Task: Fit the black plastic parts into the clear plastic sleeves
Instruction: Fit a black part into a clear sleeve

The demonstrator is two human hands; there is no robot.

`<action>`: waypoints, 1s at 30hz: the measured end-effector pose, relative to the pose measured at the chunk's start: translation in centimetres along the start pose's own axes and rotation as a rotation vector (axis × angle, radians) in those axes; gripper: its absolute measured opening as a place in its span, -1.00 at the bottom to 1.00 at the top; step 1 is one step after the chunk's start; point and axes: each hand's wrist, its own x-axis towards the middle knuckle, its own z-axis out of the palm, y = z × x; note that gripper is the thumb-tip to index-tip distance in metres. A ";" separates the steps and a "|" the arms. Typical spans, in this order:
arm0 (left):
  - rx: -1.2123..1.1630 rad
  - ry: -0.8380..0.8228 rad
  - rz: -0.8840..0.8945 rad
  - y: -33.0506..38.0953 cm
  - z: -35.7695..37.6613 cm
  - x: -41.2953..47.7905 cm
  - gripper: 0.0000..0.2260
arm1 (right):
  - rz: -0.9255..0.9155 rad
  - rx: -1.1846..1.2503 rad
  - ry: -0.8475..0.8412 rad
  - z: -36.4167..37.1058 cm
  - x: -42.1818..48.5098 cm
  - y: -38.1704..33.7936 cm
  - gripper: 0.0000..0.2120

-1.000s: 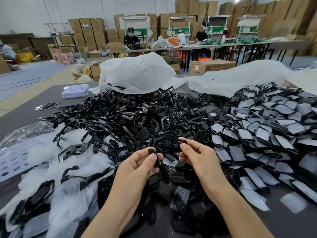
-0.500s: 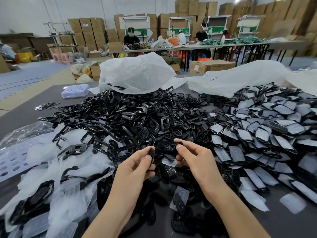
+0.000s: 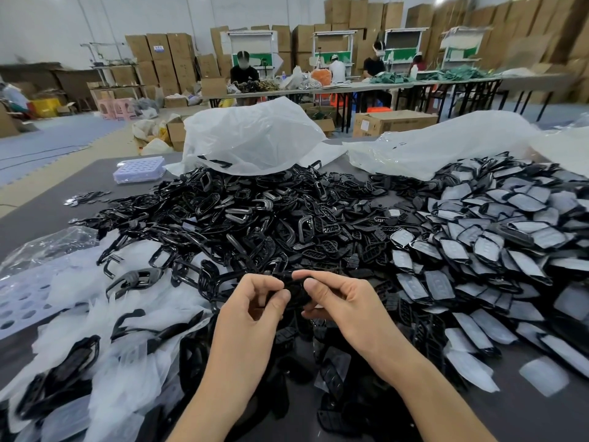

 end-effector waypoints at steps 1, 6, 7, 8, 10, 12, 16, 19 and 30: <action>-0.020 -0.014 -0.012 0.0 -0.1 0.1 -0.83 | 0.003 0.013 -0.005 0.0 0.0 0.0 -0.80; -0.193 -0.150 -0.169 0.0 -0.4 0.4 -0.81 | 0.020 0.056 -0.024 0.1 -0.1 -0.3 -0.79; -0.213 -0.149 -0.183 0.0 -0.4 0.4 -0.82 | 0.022 0.061 -0.025 0.1 -0.1 -0.3 -0.79; -0.233 -0.148 -0.189 0.0 -0.4 0.4 -0.82 | 0.024 0.065 -0.027 0.1 -0.2 -0.4 -0.79; -0.257 -0.153 -0.187 0.1 -0.4 0.3 -0.82 | 0.029 0.072 -0.032 0.1 -0.2 -0.5 -0.78; -0.153 -0.147 -0.120 0.0 -0.4 0.3 -0.80 | 0.038 0.070 -0.038 0.1 -0.2 -0.6 -0.77; 0.059 -0.107 0.025 0.1 -0.3 0.1 -0.80 | 0.035 0.031 -0.036 0.3 -0.1 -0.4 -0.77; 0.003 -0.078 -0.019 0.0 -0.1 0.1 -0.80 | 0.030 0.049 -0.038 0.3 -0.1 -0.5 -0.75; -0.005 -0.078 -0.005 0.2 -0.3 0.1 -0.77 | 0.058 -0.044 -0.013 0.3 -0.2 -0.2 -0.84</action>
